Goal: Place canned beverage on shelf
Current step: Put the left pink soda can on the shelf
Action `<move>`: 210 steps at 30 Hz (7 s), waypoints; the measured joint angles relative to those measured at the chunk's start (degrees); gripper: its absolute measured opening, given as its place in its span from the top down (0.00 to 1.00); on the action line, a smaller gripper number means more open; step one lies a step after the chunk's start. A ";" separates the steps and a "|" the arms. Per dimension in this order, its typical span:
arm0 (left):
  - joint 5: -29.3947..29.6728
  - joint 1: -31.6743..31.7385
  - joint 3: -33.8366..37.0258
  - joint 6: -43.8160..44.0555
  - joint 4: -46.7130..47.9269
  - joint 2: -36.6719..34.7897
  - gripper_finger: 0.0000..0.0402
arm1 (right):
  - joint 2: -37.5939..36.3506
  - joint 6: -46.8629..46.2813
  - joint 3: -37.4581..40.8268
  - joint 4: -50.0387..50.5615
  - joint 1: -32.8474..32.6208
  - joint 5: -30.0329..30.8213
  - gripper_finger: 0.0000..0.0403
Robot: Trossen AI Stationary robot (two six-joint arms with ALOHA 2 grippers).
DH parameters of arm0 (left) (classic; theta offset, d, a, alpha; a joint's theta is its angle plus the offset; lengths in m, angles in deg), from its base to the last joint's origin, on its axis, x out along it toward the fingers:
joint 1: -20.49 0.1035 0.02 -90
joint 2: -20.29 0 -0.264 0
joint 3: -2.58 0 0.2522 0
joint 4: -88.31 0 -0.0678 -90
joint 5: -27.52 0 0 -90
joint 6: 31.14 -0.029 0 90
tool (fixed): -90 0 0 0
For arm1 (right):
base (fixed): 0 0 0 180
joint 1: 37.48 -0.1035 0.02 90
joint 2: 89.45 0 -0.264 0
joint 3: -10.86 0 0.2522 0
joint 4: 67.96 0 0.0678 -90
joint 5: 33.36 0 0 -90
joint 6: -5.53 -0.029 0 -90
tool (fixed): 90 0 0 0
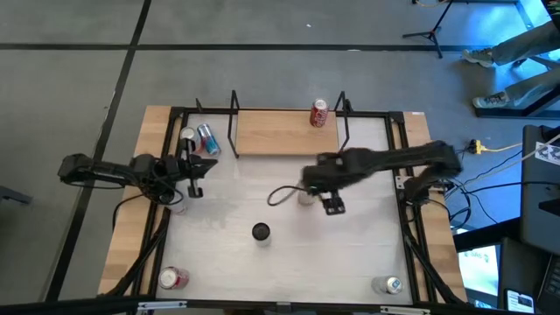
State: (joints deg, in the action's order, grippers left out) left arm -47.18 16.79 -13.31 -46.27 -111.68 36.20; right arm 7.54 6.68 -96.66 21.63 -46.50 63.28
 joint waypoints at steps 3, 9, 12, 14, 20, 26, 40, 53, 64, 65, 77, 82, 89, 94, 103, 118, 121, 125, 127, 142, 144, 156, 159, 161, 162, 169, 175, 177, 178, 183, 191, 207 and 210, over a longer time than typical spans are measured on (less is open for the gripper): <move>-0.38 0.01 -1.25 0.02 -1.93 4.73 1.00 | -8.12 -5.62 6.22 -5.43 -3.41 5.46 0.13; -0.63 0.02 -4.84 -0.31 -8.82 16.49 0.99 | -23.41 -8.72 25.90 -25.88 -9.98 17.25 0.12; -2.32 0.02 -8.26 0.00 -9.72 22.43 0.97 | -29.04 -7.68 35.48 -35.98 -10.92 21.73 0.12; -2.99 0.02 -11.54 1.00 -9.29 26.29 0.94 | -31.94 -7.14 39.96 -40.14 -10.88 22.87 0.12; -2.90 2.39 -25.52 4.41 3.24 37.55 0.72 | -37.34 -5.16 45.94 -48.60 -10.83 24.87 0.12; -11.43 7.41 -40.21 9.33 13.22 51.22 0.49 | -38.49 -2.39 46.33 -49.72 -10.83 24.83 0.12; -17.39 8.61 -58.25 5.23 16.94 77.15 0.42 | -37.98 -6.75 46.38 -45.53 -10.83 26.29 0.12; -5.54 7.33 -59.93 11.63 17.06 78.75 0.33 | -37.86 -6.13 46.40 -48.91 -10.83 26.99 0.12; -8.85 7.34 -59.89 11.44 18.17 78.75 0.26 | -37.18 -5.27 46.40 -51.37 -10.83 27.43 0.12; -9.03 7.30 -59.89 11.39 18.11 78.75 0.23 | -36.81 -5.20 46.40 -52.21 -10.83 27.53 0.12; -13.17 5.18 -59.87 10.22 20.99 78.70 0.02 | -33.56 -7.59 46.40 -53.83 -10.83 31.95 0.12; -12.23 3.32 -59.78 9.17 21.01 80.78 0.02 | -32.52 -8.50 46.40 -56.79 -10.83 32.48 0.12; -22.67 8.29 -59.83 11.87 19.83 84.21 0.03 | -31.34 -9.75 46.40 -56.48 -10.85 31.17 0.12; -26.85 9.94 -59.80 9.65 17.36 86.46 0.04 | -30.98 -8.64 46.40 -57.77 -10.85 30.70 0.12; -33.63 11.36 -59.83 7.45 12.15 90.07 0.04 | -31.01 -8.40 46.40 -58.32 -10.85 30.86 0.12; -36.17 10.54 -59.85 7.69 5.45 98.40 0.04 | -31.02 -8.31 46.40 -58.59 -10.85 30.85 0.12; -35.77 9.97 -59.85 7.50 1.38 99.77 0.04 | -31.03 -8.31 46.40 -58.65 -10.83 30.86 0.12; -34.03 9.24 -59.85 7.45 0.24 100.41 0.08 | -31.04 -8.29 46.40 -58.66 -10.83 30.87 0.12; -32.47 9.12 -59.85 7.49 0.23 100.41 0.13 | -31.03 -8.24 46.40 -58.66 -10.83 30.86 0.12; -16.06 7.24 -59.76 9.66 15.27 87.36 0.33 | -29.59 -6.67 46.40 -59.53 -10.83 31.96 0.12; -13.64 7.23 -59.81 9.61 18.87 83.79 0.33 | -29.59 -6.66 46.40 -59.52 -10.83 31.95 0.12; -8.59 14.67 -59.87 5.57 23.58 75.62 0.33 | -29.59 -6.63 46.40 -59.44 -10.83 31.98 0.12; -10.16 18.44 -59.87 5.59 20.33 77.15 0.33 | -29.59 -6.59 46.40 -59.34 -10.83 31.98 0.12; -12.25 20.75 -59.87 6.08 17.95 78.77 0.33 | -29.59 -6.03 46.40 -59.34 -10.83 31.98 0.12; -13.62 21.78 -59.87 6.78 16.50 79.63 0.33 | -29.59 -5.55 46.40 -59.34 -10.83 31.98 0.12; -16.51 27.57 -62.91 10.53 14.27 84.11 0.33 | -29.59 -6.12 46.40 -56.51 -10.90 31.25 0.12; -16.59 30.82 -71.64 12.07 19.08 89.10 0.33 | -29.62 -9.66 46.40 -51.95 -10.90 31.21 0.12; -17.25 31.73 -74.24 12.10 21.86 91.29 0.33 | -29.62 -9.99 46.40 -51.78 -10.90 31.06 0.12; -17.74 32.15 -75.24 12.17 22.80 92.33 0.33 | -29.62 -9.99 46.40 -51.61 -10.90 30.90 0.12; -18.71 33.79 -77.18 14.50 22.82 95.48 0.33 | -29.62 -9.95 46.40 -51.58 -10.90 29.08 0.12; -18.97 36.18 -77.14 14.62 22.41 98.29 0.33 | -29.62 -9.90 46.40 -51.64 -10.90 28.72 0.12; -19.33 38.06 -77.18 12.98 19.58 99.95 0.28 | -29.62 -9.90 46.40 -51.82 -10.90 28.74 0.12; -19.32 38.29 -77.18 12.92 19.55 99.95 0.27 | -29.62 -9.90 46.40 -51.79 -10.90 28.72 0.12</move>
State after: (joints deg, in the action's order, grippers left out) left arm -66.50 55.08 -90.49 -33.35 -92.13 136.15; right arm -22.08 -3.22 -50.26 -30.15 -57.40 92.00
